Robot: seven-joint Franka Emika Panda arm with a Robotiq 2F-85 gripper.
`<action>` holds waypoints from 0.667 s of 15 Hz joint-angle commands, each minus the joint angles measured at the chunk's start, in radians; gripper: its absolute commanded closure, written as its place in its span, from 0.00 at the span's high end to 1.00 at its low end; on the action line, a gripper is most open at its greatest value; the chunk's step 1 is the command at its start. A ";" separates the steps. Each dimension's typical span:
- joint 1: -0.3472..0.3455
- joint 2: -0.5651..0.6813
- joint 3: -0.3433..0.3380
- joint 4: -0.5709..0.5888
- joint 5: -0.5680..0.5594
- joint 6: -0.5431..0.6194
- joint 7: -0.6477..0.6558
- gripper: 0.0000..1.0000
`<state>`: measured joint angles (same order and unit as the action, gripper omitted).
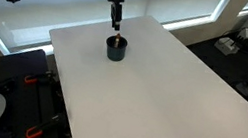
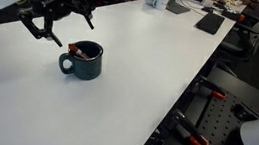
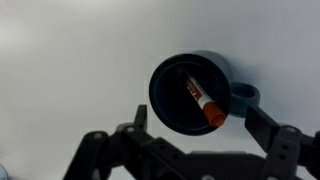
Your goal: Move the sharpie from the cup to the table
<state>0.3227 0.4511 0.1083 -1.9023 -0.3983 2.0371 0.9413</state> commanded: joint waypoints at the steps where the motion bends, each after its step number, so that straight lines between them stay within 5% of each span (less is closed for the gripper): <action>1: 0.015 0.002 -0.014 0.003 0.008 0.000 -0.005 1.00; 10: 0.023 0.043 -0.022 0.033 0.000 -0.005 0.011 1.00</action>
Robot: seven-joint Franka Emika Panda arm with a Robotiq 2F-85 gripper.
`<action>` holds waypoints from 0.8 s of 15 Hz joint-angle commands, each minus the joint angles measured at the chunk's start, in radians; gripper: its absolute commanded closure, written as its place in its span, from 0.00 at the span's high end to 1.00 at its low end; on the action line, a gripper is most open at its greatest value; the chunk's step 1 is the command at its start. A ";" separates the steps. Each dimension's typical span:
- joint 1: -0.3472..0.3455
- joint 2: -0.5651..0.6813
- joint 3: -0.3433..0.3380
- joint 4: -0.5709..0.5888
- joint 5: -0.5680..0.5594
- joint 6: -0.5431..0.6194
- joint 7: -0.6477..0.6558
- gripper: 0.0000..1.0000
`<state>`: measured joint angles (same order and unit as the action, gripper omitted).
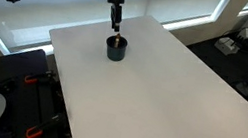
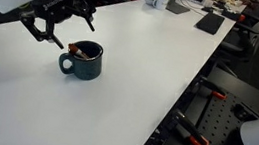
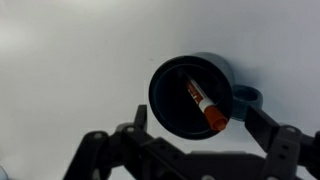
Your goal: Move the sharpie from the cup to the table
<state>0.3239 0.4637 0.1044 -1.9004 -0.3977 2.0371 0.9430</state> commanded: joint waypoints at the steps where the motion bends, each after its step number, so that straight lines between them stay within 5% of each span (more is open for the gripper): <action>1: 0.022 0.037 -0.019 0.036 -0.001 -0.003 0.009 1.00; 12: 0.026 0.069 -0.035 0.057 0.004 0.004 -0.003 1.00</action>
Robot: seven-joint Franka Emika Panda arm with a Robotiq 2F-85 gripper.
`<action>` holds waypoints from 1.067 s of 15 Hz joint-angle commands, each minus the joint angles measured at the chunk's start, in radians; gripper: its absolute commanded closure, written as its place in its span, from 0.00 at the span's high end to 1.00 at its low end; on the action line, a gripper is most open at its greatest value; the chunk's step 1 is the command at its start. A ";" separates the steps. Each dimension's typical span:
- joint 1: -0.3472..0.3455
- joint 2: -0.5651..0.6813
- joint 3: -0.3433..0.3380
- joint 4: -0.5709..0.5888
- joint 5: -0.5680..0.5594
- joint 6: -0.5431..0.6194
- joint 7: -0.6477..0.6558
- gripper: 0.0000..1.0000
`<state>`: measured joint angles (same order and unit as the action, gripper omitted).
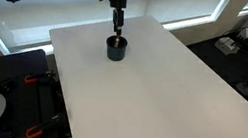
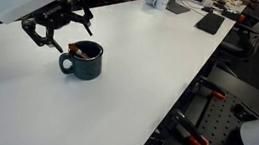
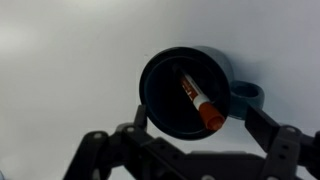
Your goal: Move the sharpie from the cup to the table
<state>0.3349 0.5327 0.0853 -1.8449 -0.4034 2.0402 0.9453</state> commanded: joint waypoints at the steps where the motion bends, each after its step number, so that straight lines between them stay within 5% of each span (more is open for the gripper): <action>1: 0.015 0.000 -0.016 0.002 0.011 0.000 -0.004 0.75; 2: 0.014 0.000 -0.016 0.001 0.012 0.001 -0.007 0.74; 11: 0.012 0.001 -0.018 -0.003 0.012 0.004 -0.011 0.05; 12: 0.012 0.001 -0.018 -0.004 0.012 0.003 -0.014 0.06; 13: 0.012 0.002 -0.017 -0.003 0.013 0.000 -0.014 0.40; 14: 0.012 0.003 -0.018 -0.001 0.013 -0.002 -0.015 0.33; 16: 0.012 0.004 -0.017 0.006 0.014 -0.007 -0.021 0.39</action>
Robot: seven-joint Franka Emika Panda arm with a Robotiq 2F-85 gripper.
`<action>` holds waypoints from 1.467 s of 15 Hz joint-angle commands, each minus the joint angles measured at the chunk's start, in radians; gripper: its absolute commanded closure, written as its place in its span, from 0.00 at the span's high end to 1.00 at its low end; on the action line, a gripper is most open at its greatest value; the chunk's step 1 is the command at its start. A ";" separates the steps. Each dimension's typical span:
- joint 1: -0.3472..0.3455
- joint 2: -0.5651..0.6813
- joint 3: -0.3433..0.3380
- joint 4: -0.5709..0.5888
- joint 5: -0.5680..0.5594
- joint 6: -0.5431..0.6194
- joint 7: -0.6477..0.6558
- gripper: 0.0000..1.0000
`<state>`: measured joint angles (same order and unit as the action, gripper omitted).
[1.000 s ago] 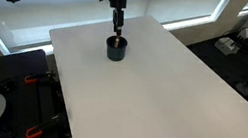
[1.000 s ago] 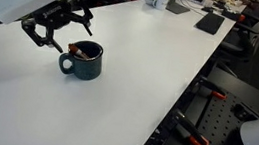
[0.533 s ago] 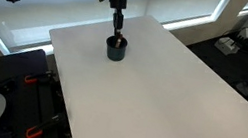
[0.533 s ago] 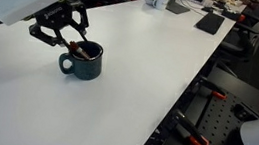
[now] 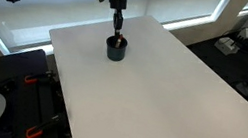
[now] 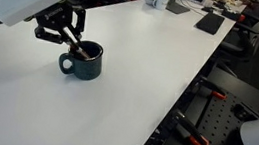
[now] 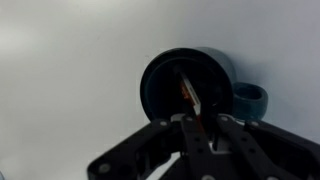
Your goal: Move the sharpie from the cup to the table
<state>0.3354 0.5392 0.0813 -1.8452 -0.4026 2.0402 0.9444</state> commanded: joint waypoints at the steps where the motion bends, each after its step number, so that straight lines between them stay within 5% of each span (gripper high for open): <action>1: 0.011 -0.002 -0.014 0.008 0.011 -0.003 -0.020 0.46; 7: 0.014 0.010 -0.021 0.026 0.002 0.001 -0.010 0.92; 9: 0.015 0.015 -0.024 0.032 -0.002 0.003 -0.010 1.00; 17: 0.016 0.047 -0.041 0.077 0.000 -0.006 -0.005 1.00; 18: 0.017 0.051 -0.043 0.081 -0.001 -0.007 -0.003 0.75; 19: 0.017 0.055 -0.044 0.084 0.001 -0.008 -0.003 0.74; 22: 0.016 0.061 -0.047 0.087 0.001 -0.005 -0.004 0.52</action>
<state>0.3355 0.5872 0.0522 -1.7816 -0.4052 2.0403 0.9440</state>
